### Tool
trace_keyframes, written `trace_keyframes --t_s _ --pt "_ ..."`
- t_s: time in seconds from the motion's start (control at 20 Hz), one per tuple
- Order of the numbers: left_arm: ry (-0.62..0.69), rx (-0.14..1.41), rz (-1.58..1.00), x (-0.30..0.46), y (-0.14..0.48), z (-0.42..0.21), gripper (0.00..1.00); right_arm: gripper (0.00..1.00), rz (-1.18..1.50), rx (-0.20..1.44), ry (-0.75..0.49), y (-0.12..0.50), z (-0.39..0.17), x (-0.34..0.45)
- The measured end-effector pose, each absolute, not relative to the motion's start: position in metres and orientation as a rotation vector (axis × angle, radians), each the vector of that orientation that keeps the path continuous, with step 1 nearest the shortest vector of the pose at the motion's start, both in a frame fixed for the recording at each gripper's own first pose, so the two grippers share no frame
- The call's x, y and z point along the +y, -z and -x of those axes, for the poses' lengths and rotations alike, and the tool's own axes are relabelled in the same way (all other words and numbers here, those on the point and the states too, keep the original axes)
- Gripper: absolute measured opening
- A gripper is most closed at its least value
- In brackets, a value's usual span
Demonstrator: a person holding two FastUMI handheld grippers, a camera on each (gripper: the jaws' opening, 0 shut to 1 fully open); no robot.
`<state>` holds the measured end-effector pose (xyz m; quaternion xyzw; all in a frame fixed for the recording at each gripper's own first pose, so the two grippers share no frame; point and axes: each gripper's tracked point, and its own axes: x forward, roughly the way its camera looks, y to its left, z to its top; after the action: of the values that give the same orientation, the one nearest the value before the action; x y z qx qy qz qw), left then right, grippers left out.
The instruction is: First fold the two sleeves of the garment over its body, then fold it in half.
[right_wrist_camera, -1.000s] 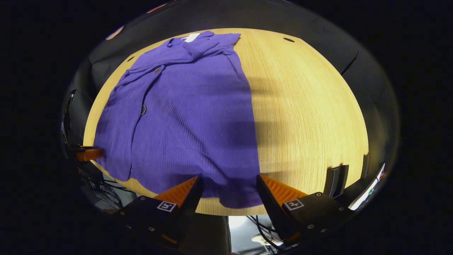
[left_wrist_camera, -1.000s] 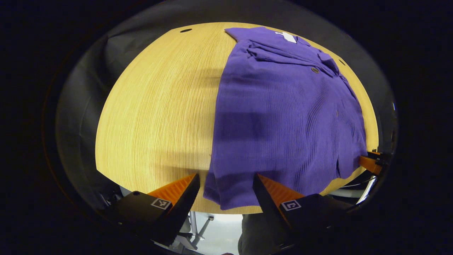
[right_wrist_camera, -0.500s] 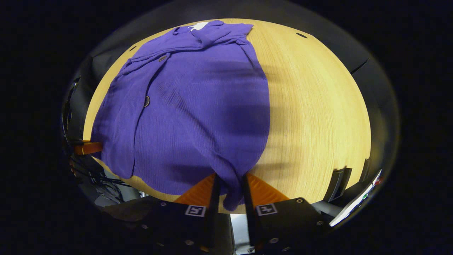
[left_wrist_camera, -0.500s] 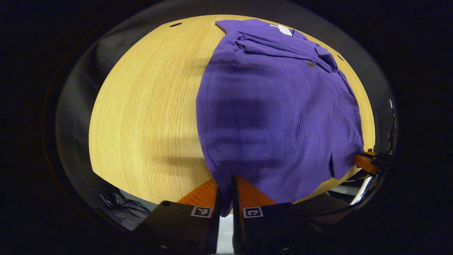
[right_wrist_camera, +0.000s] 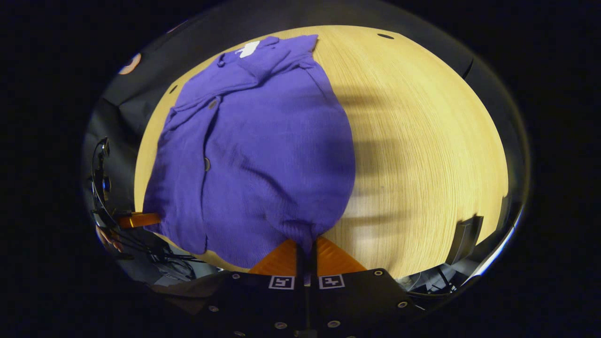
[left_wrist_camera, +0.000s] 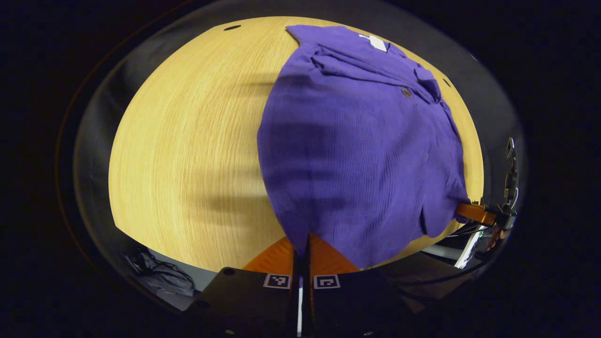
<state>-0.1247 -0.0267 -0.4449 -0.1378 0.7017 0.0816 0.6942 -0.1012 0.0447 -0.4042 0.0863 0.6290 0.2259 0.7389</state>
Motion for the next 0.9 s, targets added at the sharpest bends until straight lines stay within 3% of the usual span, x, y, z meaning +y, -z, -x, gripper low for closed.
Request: trace_keyframes --t_s 0.9 --pt "-0.169 1.296 0.179 -0.019 0.321 -0.011 0.04 0.04 -0.122 1.065 -0.664 0.273 -0.015 0.049"
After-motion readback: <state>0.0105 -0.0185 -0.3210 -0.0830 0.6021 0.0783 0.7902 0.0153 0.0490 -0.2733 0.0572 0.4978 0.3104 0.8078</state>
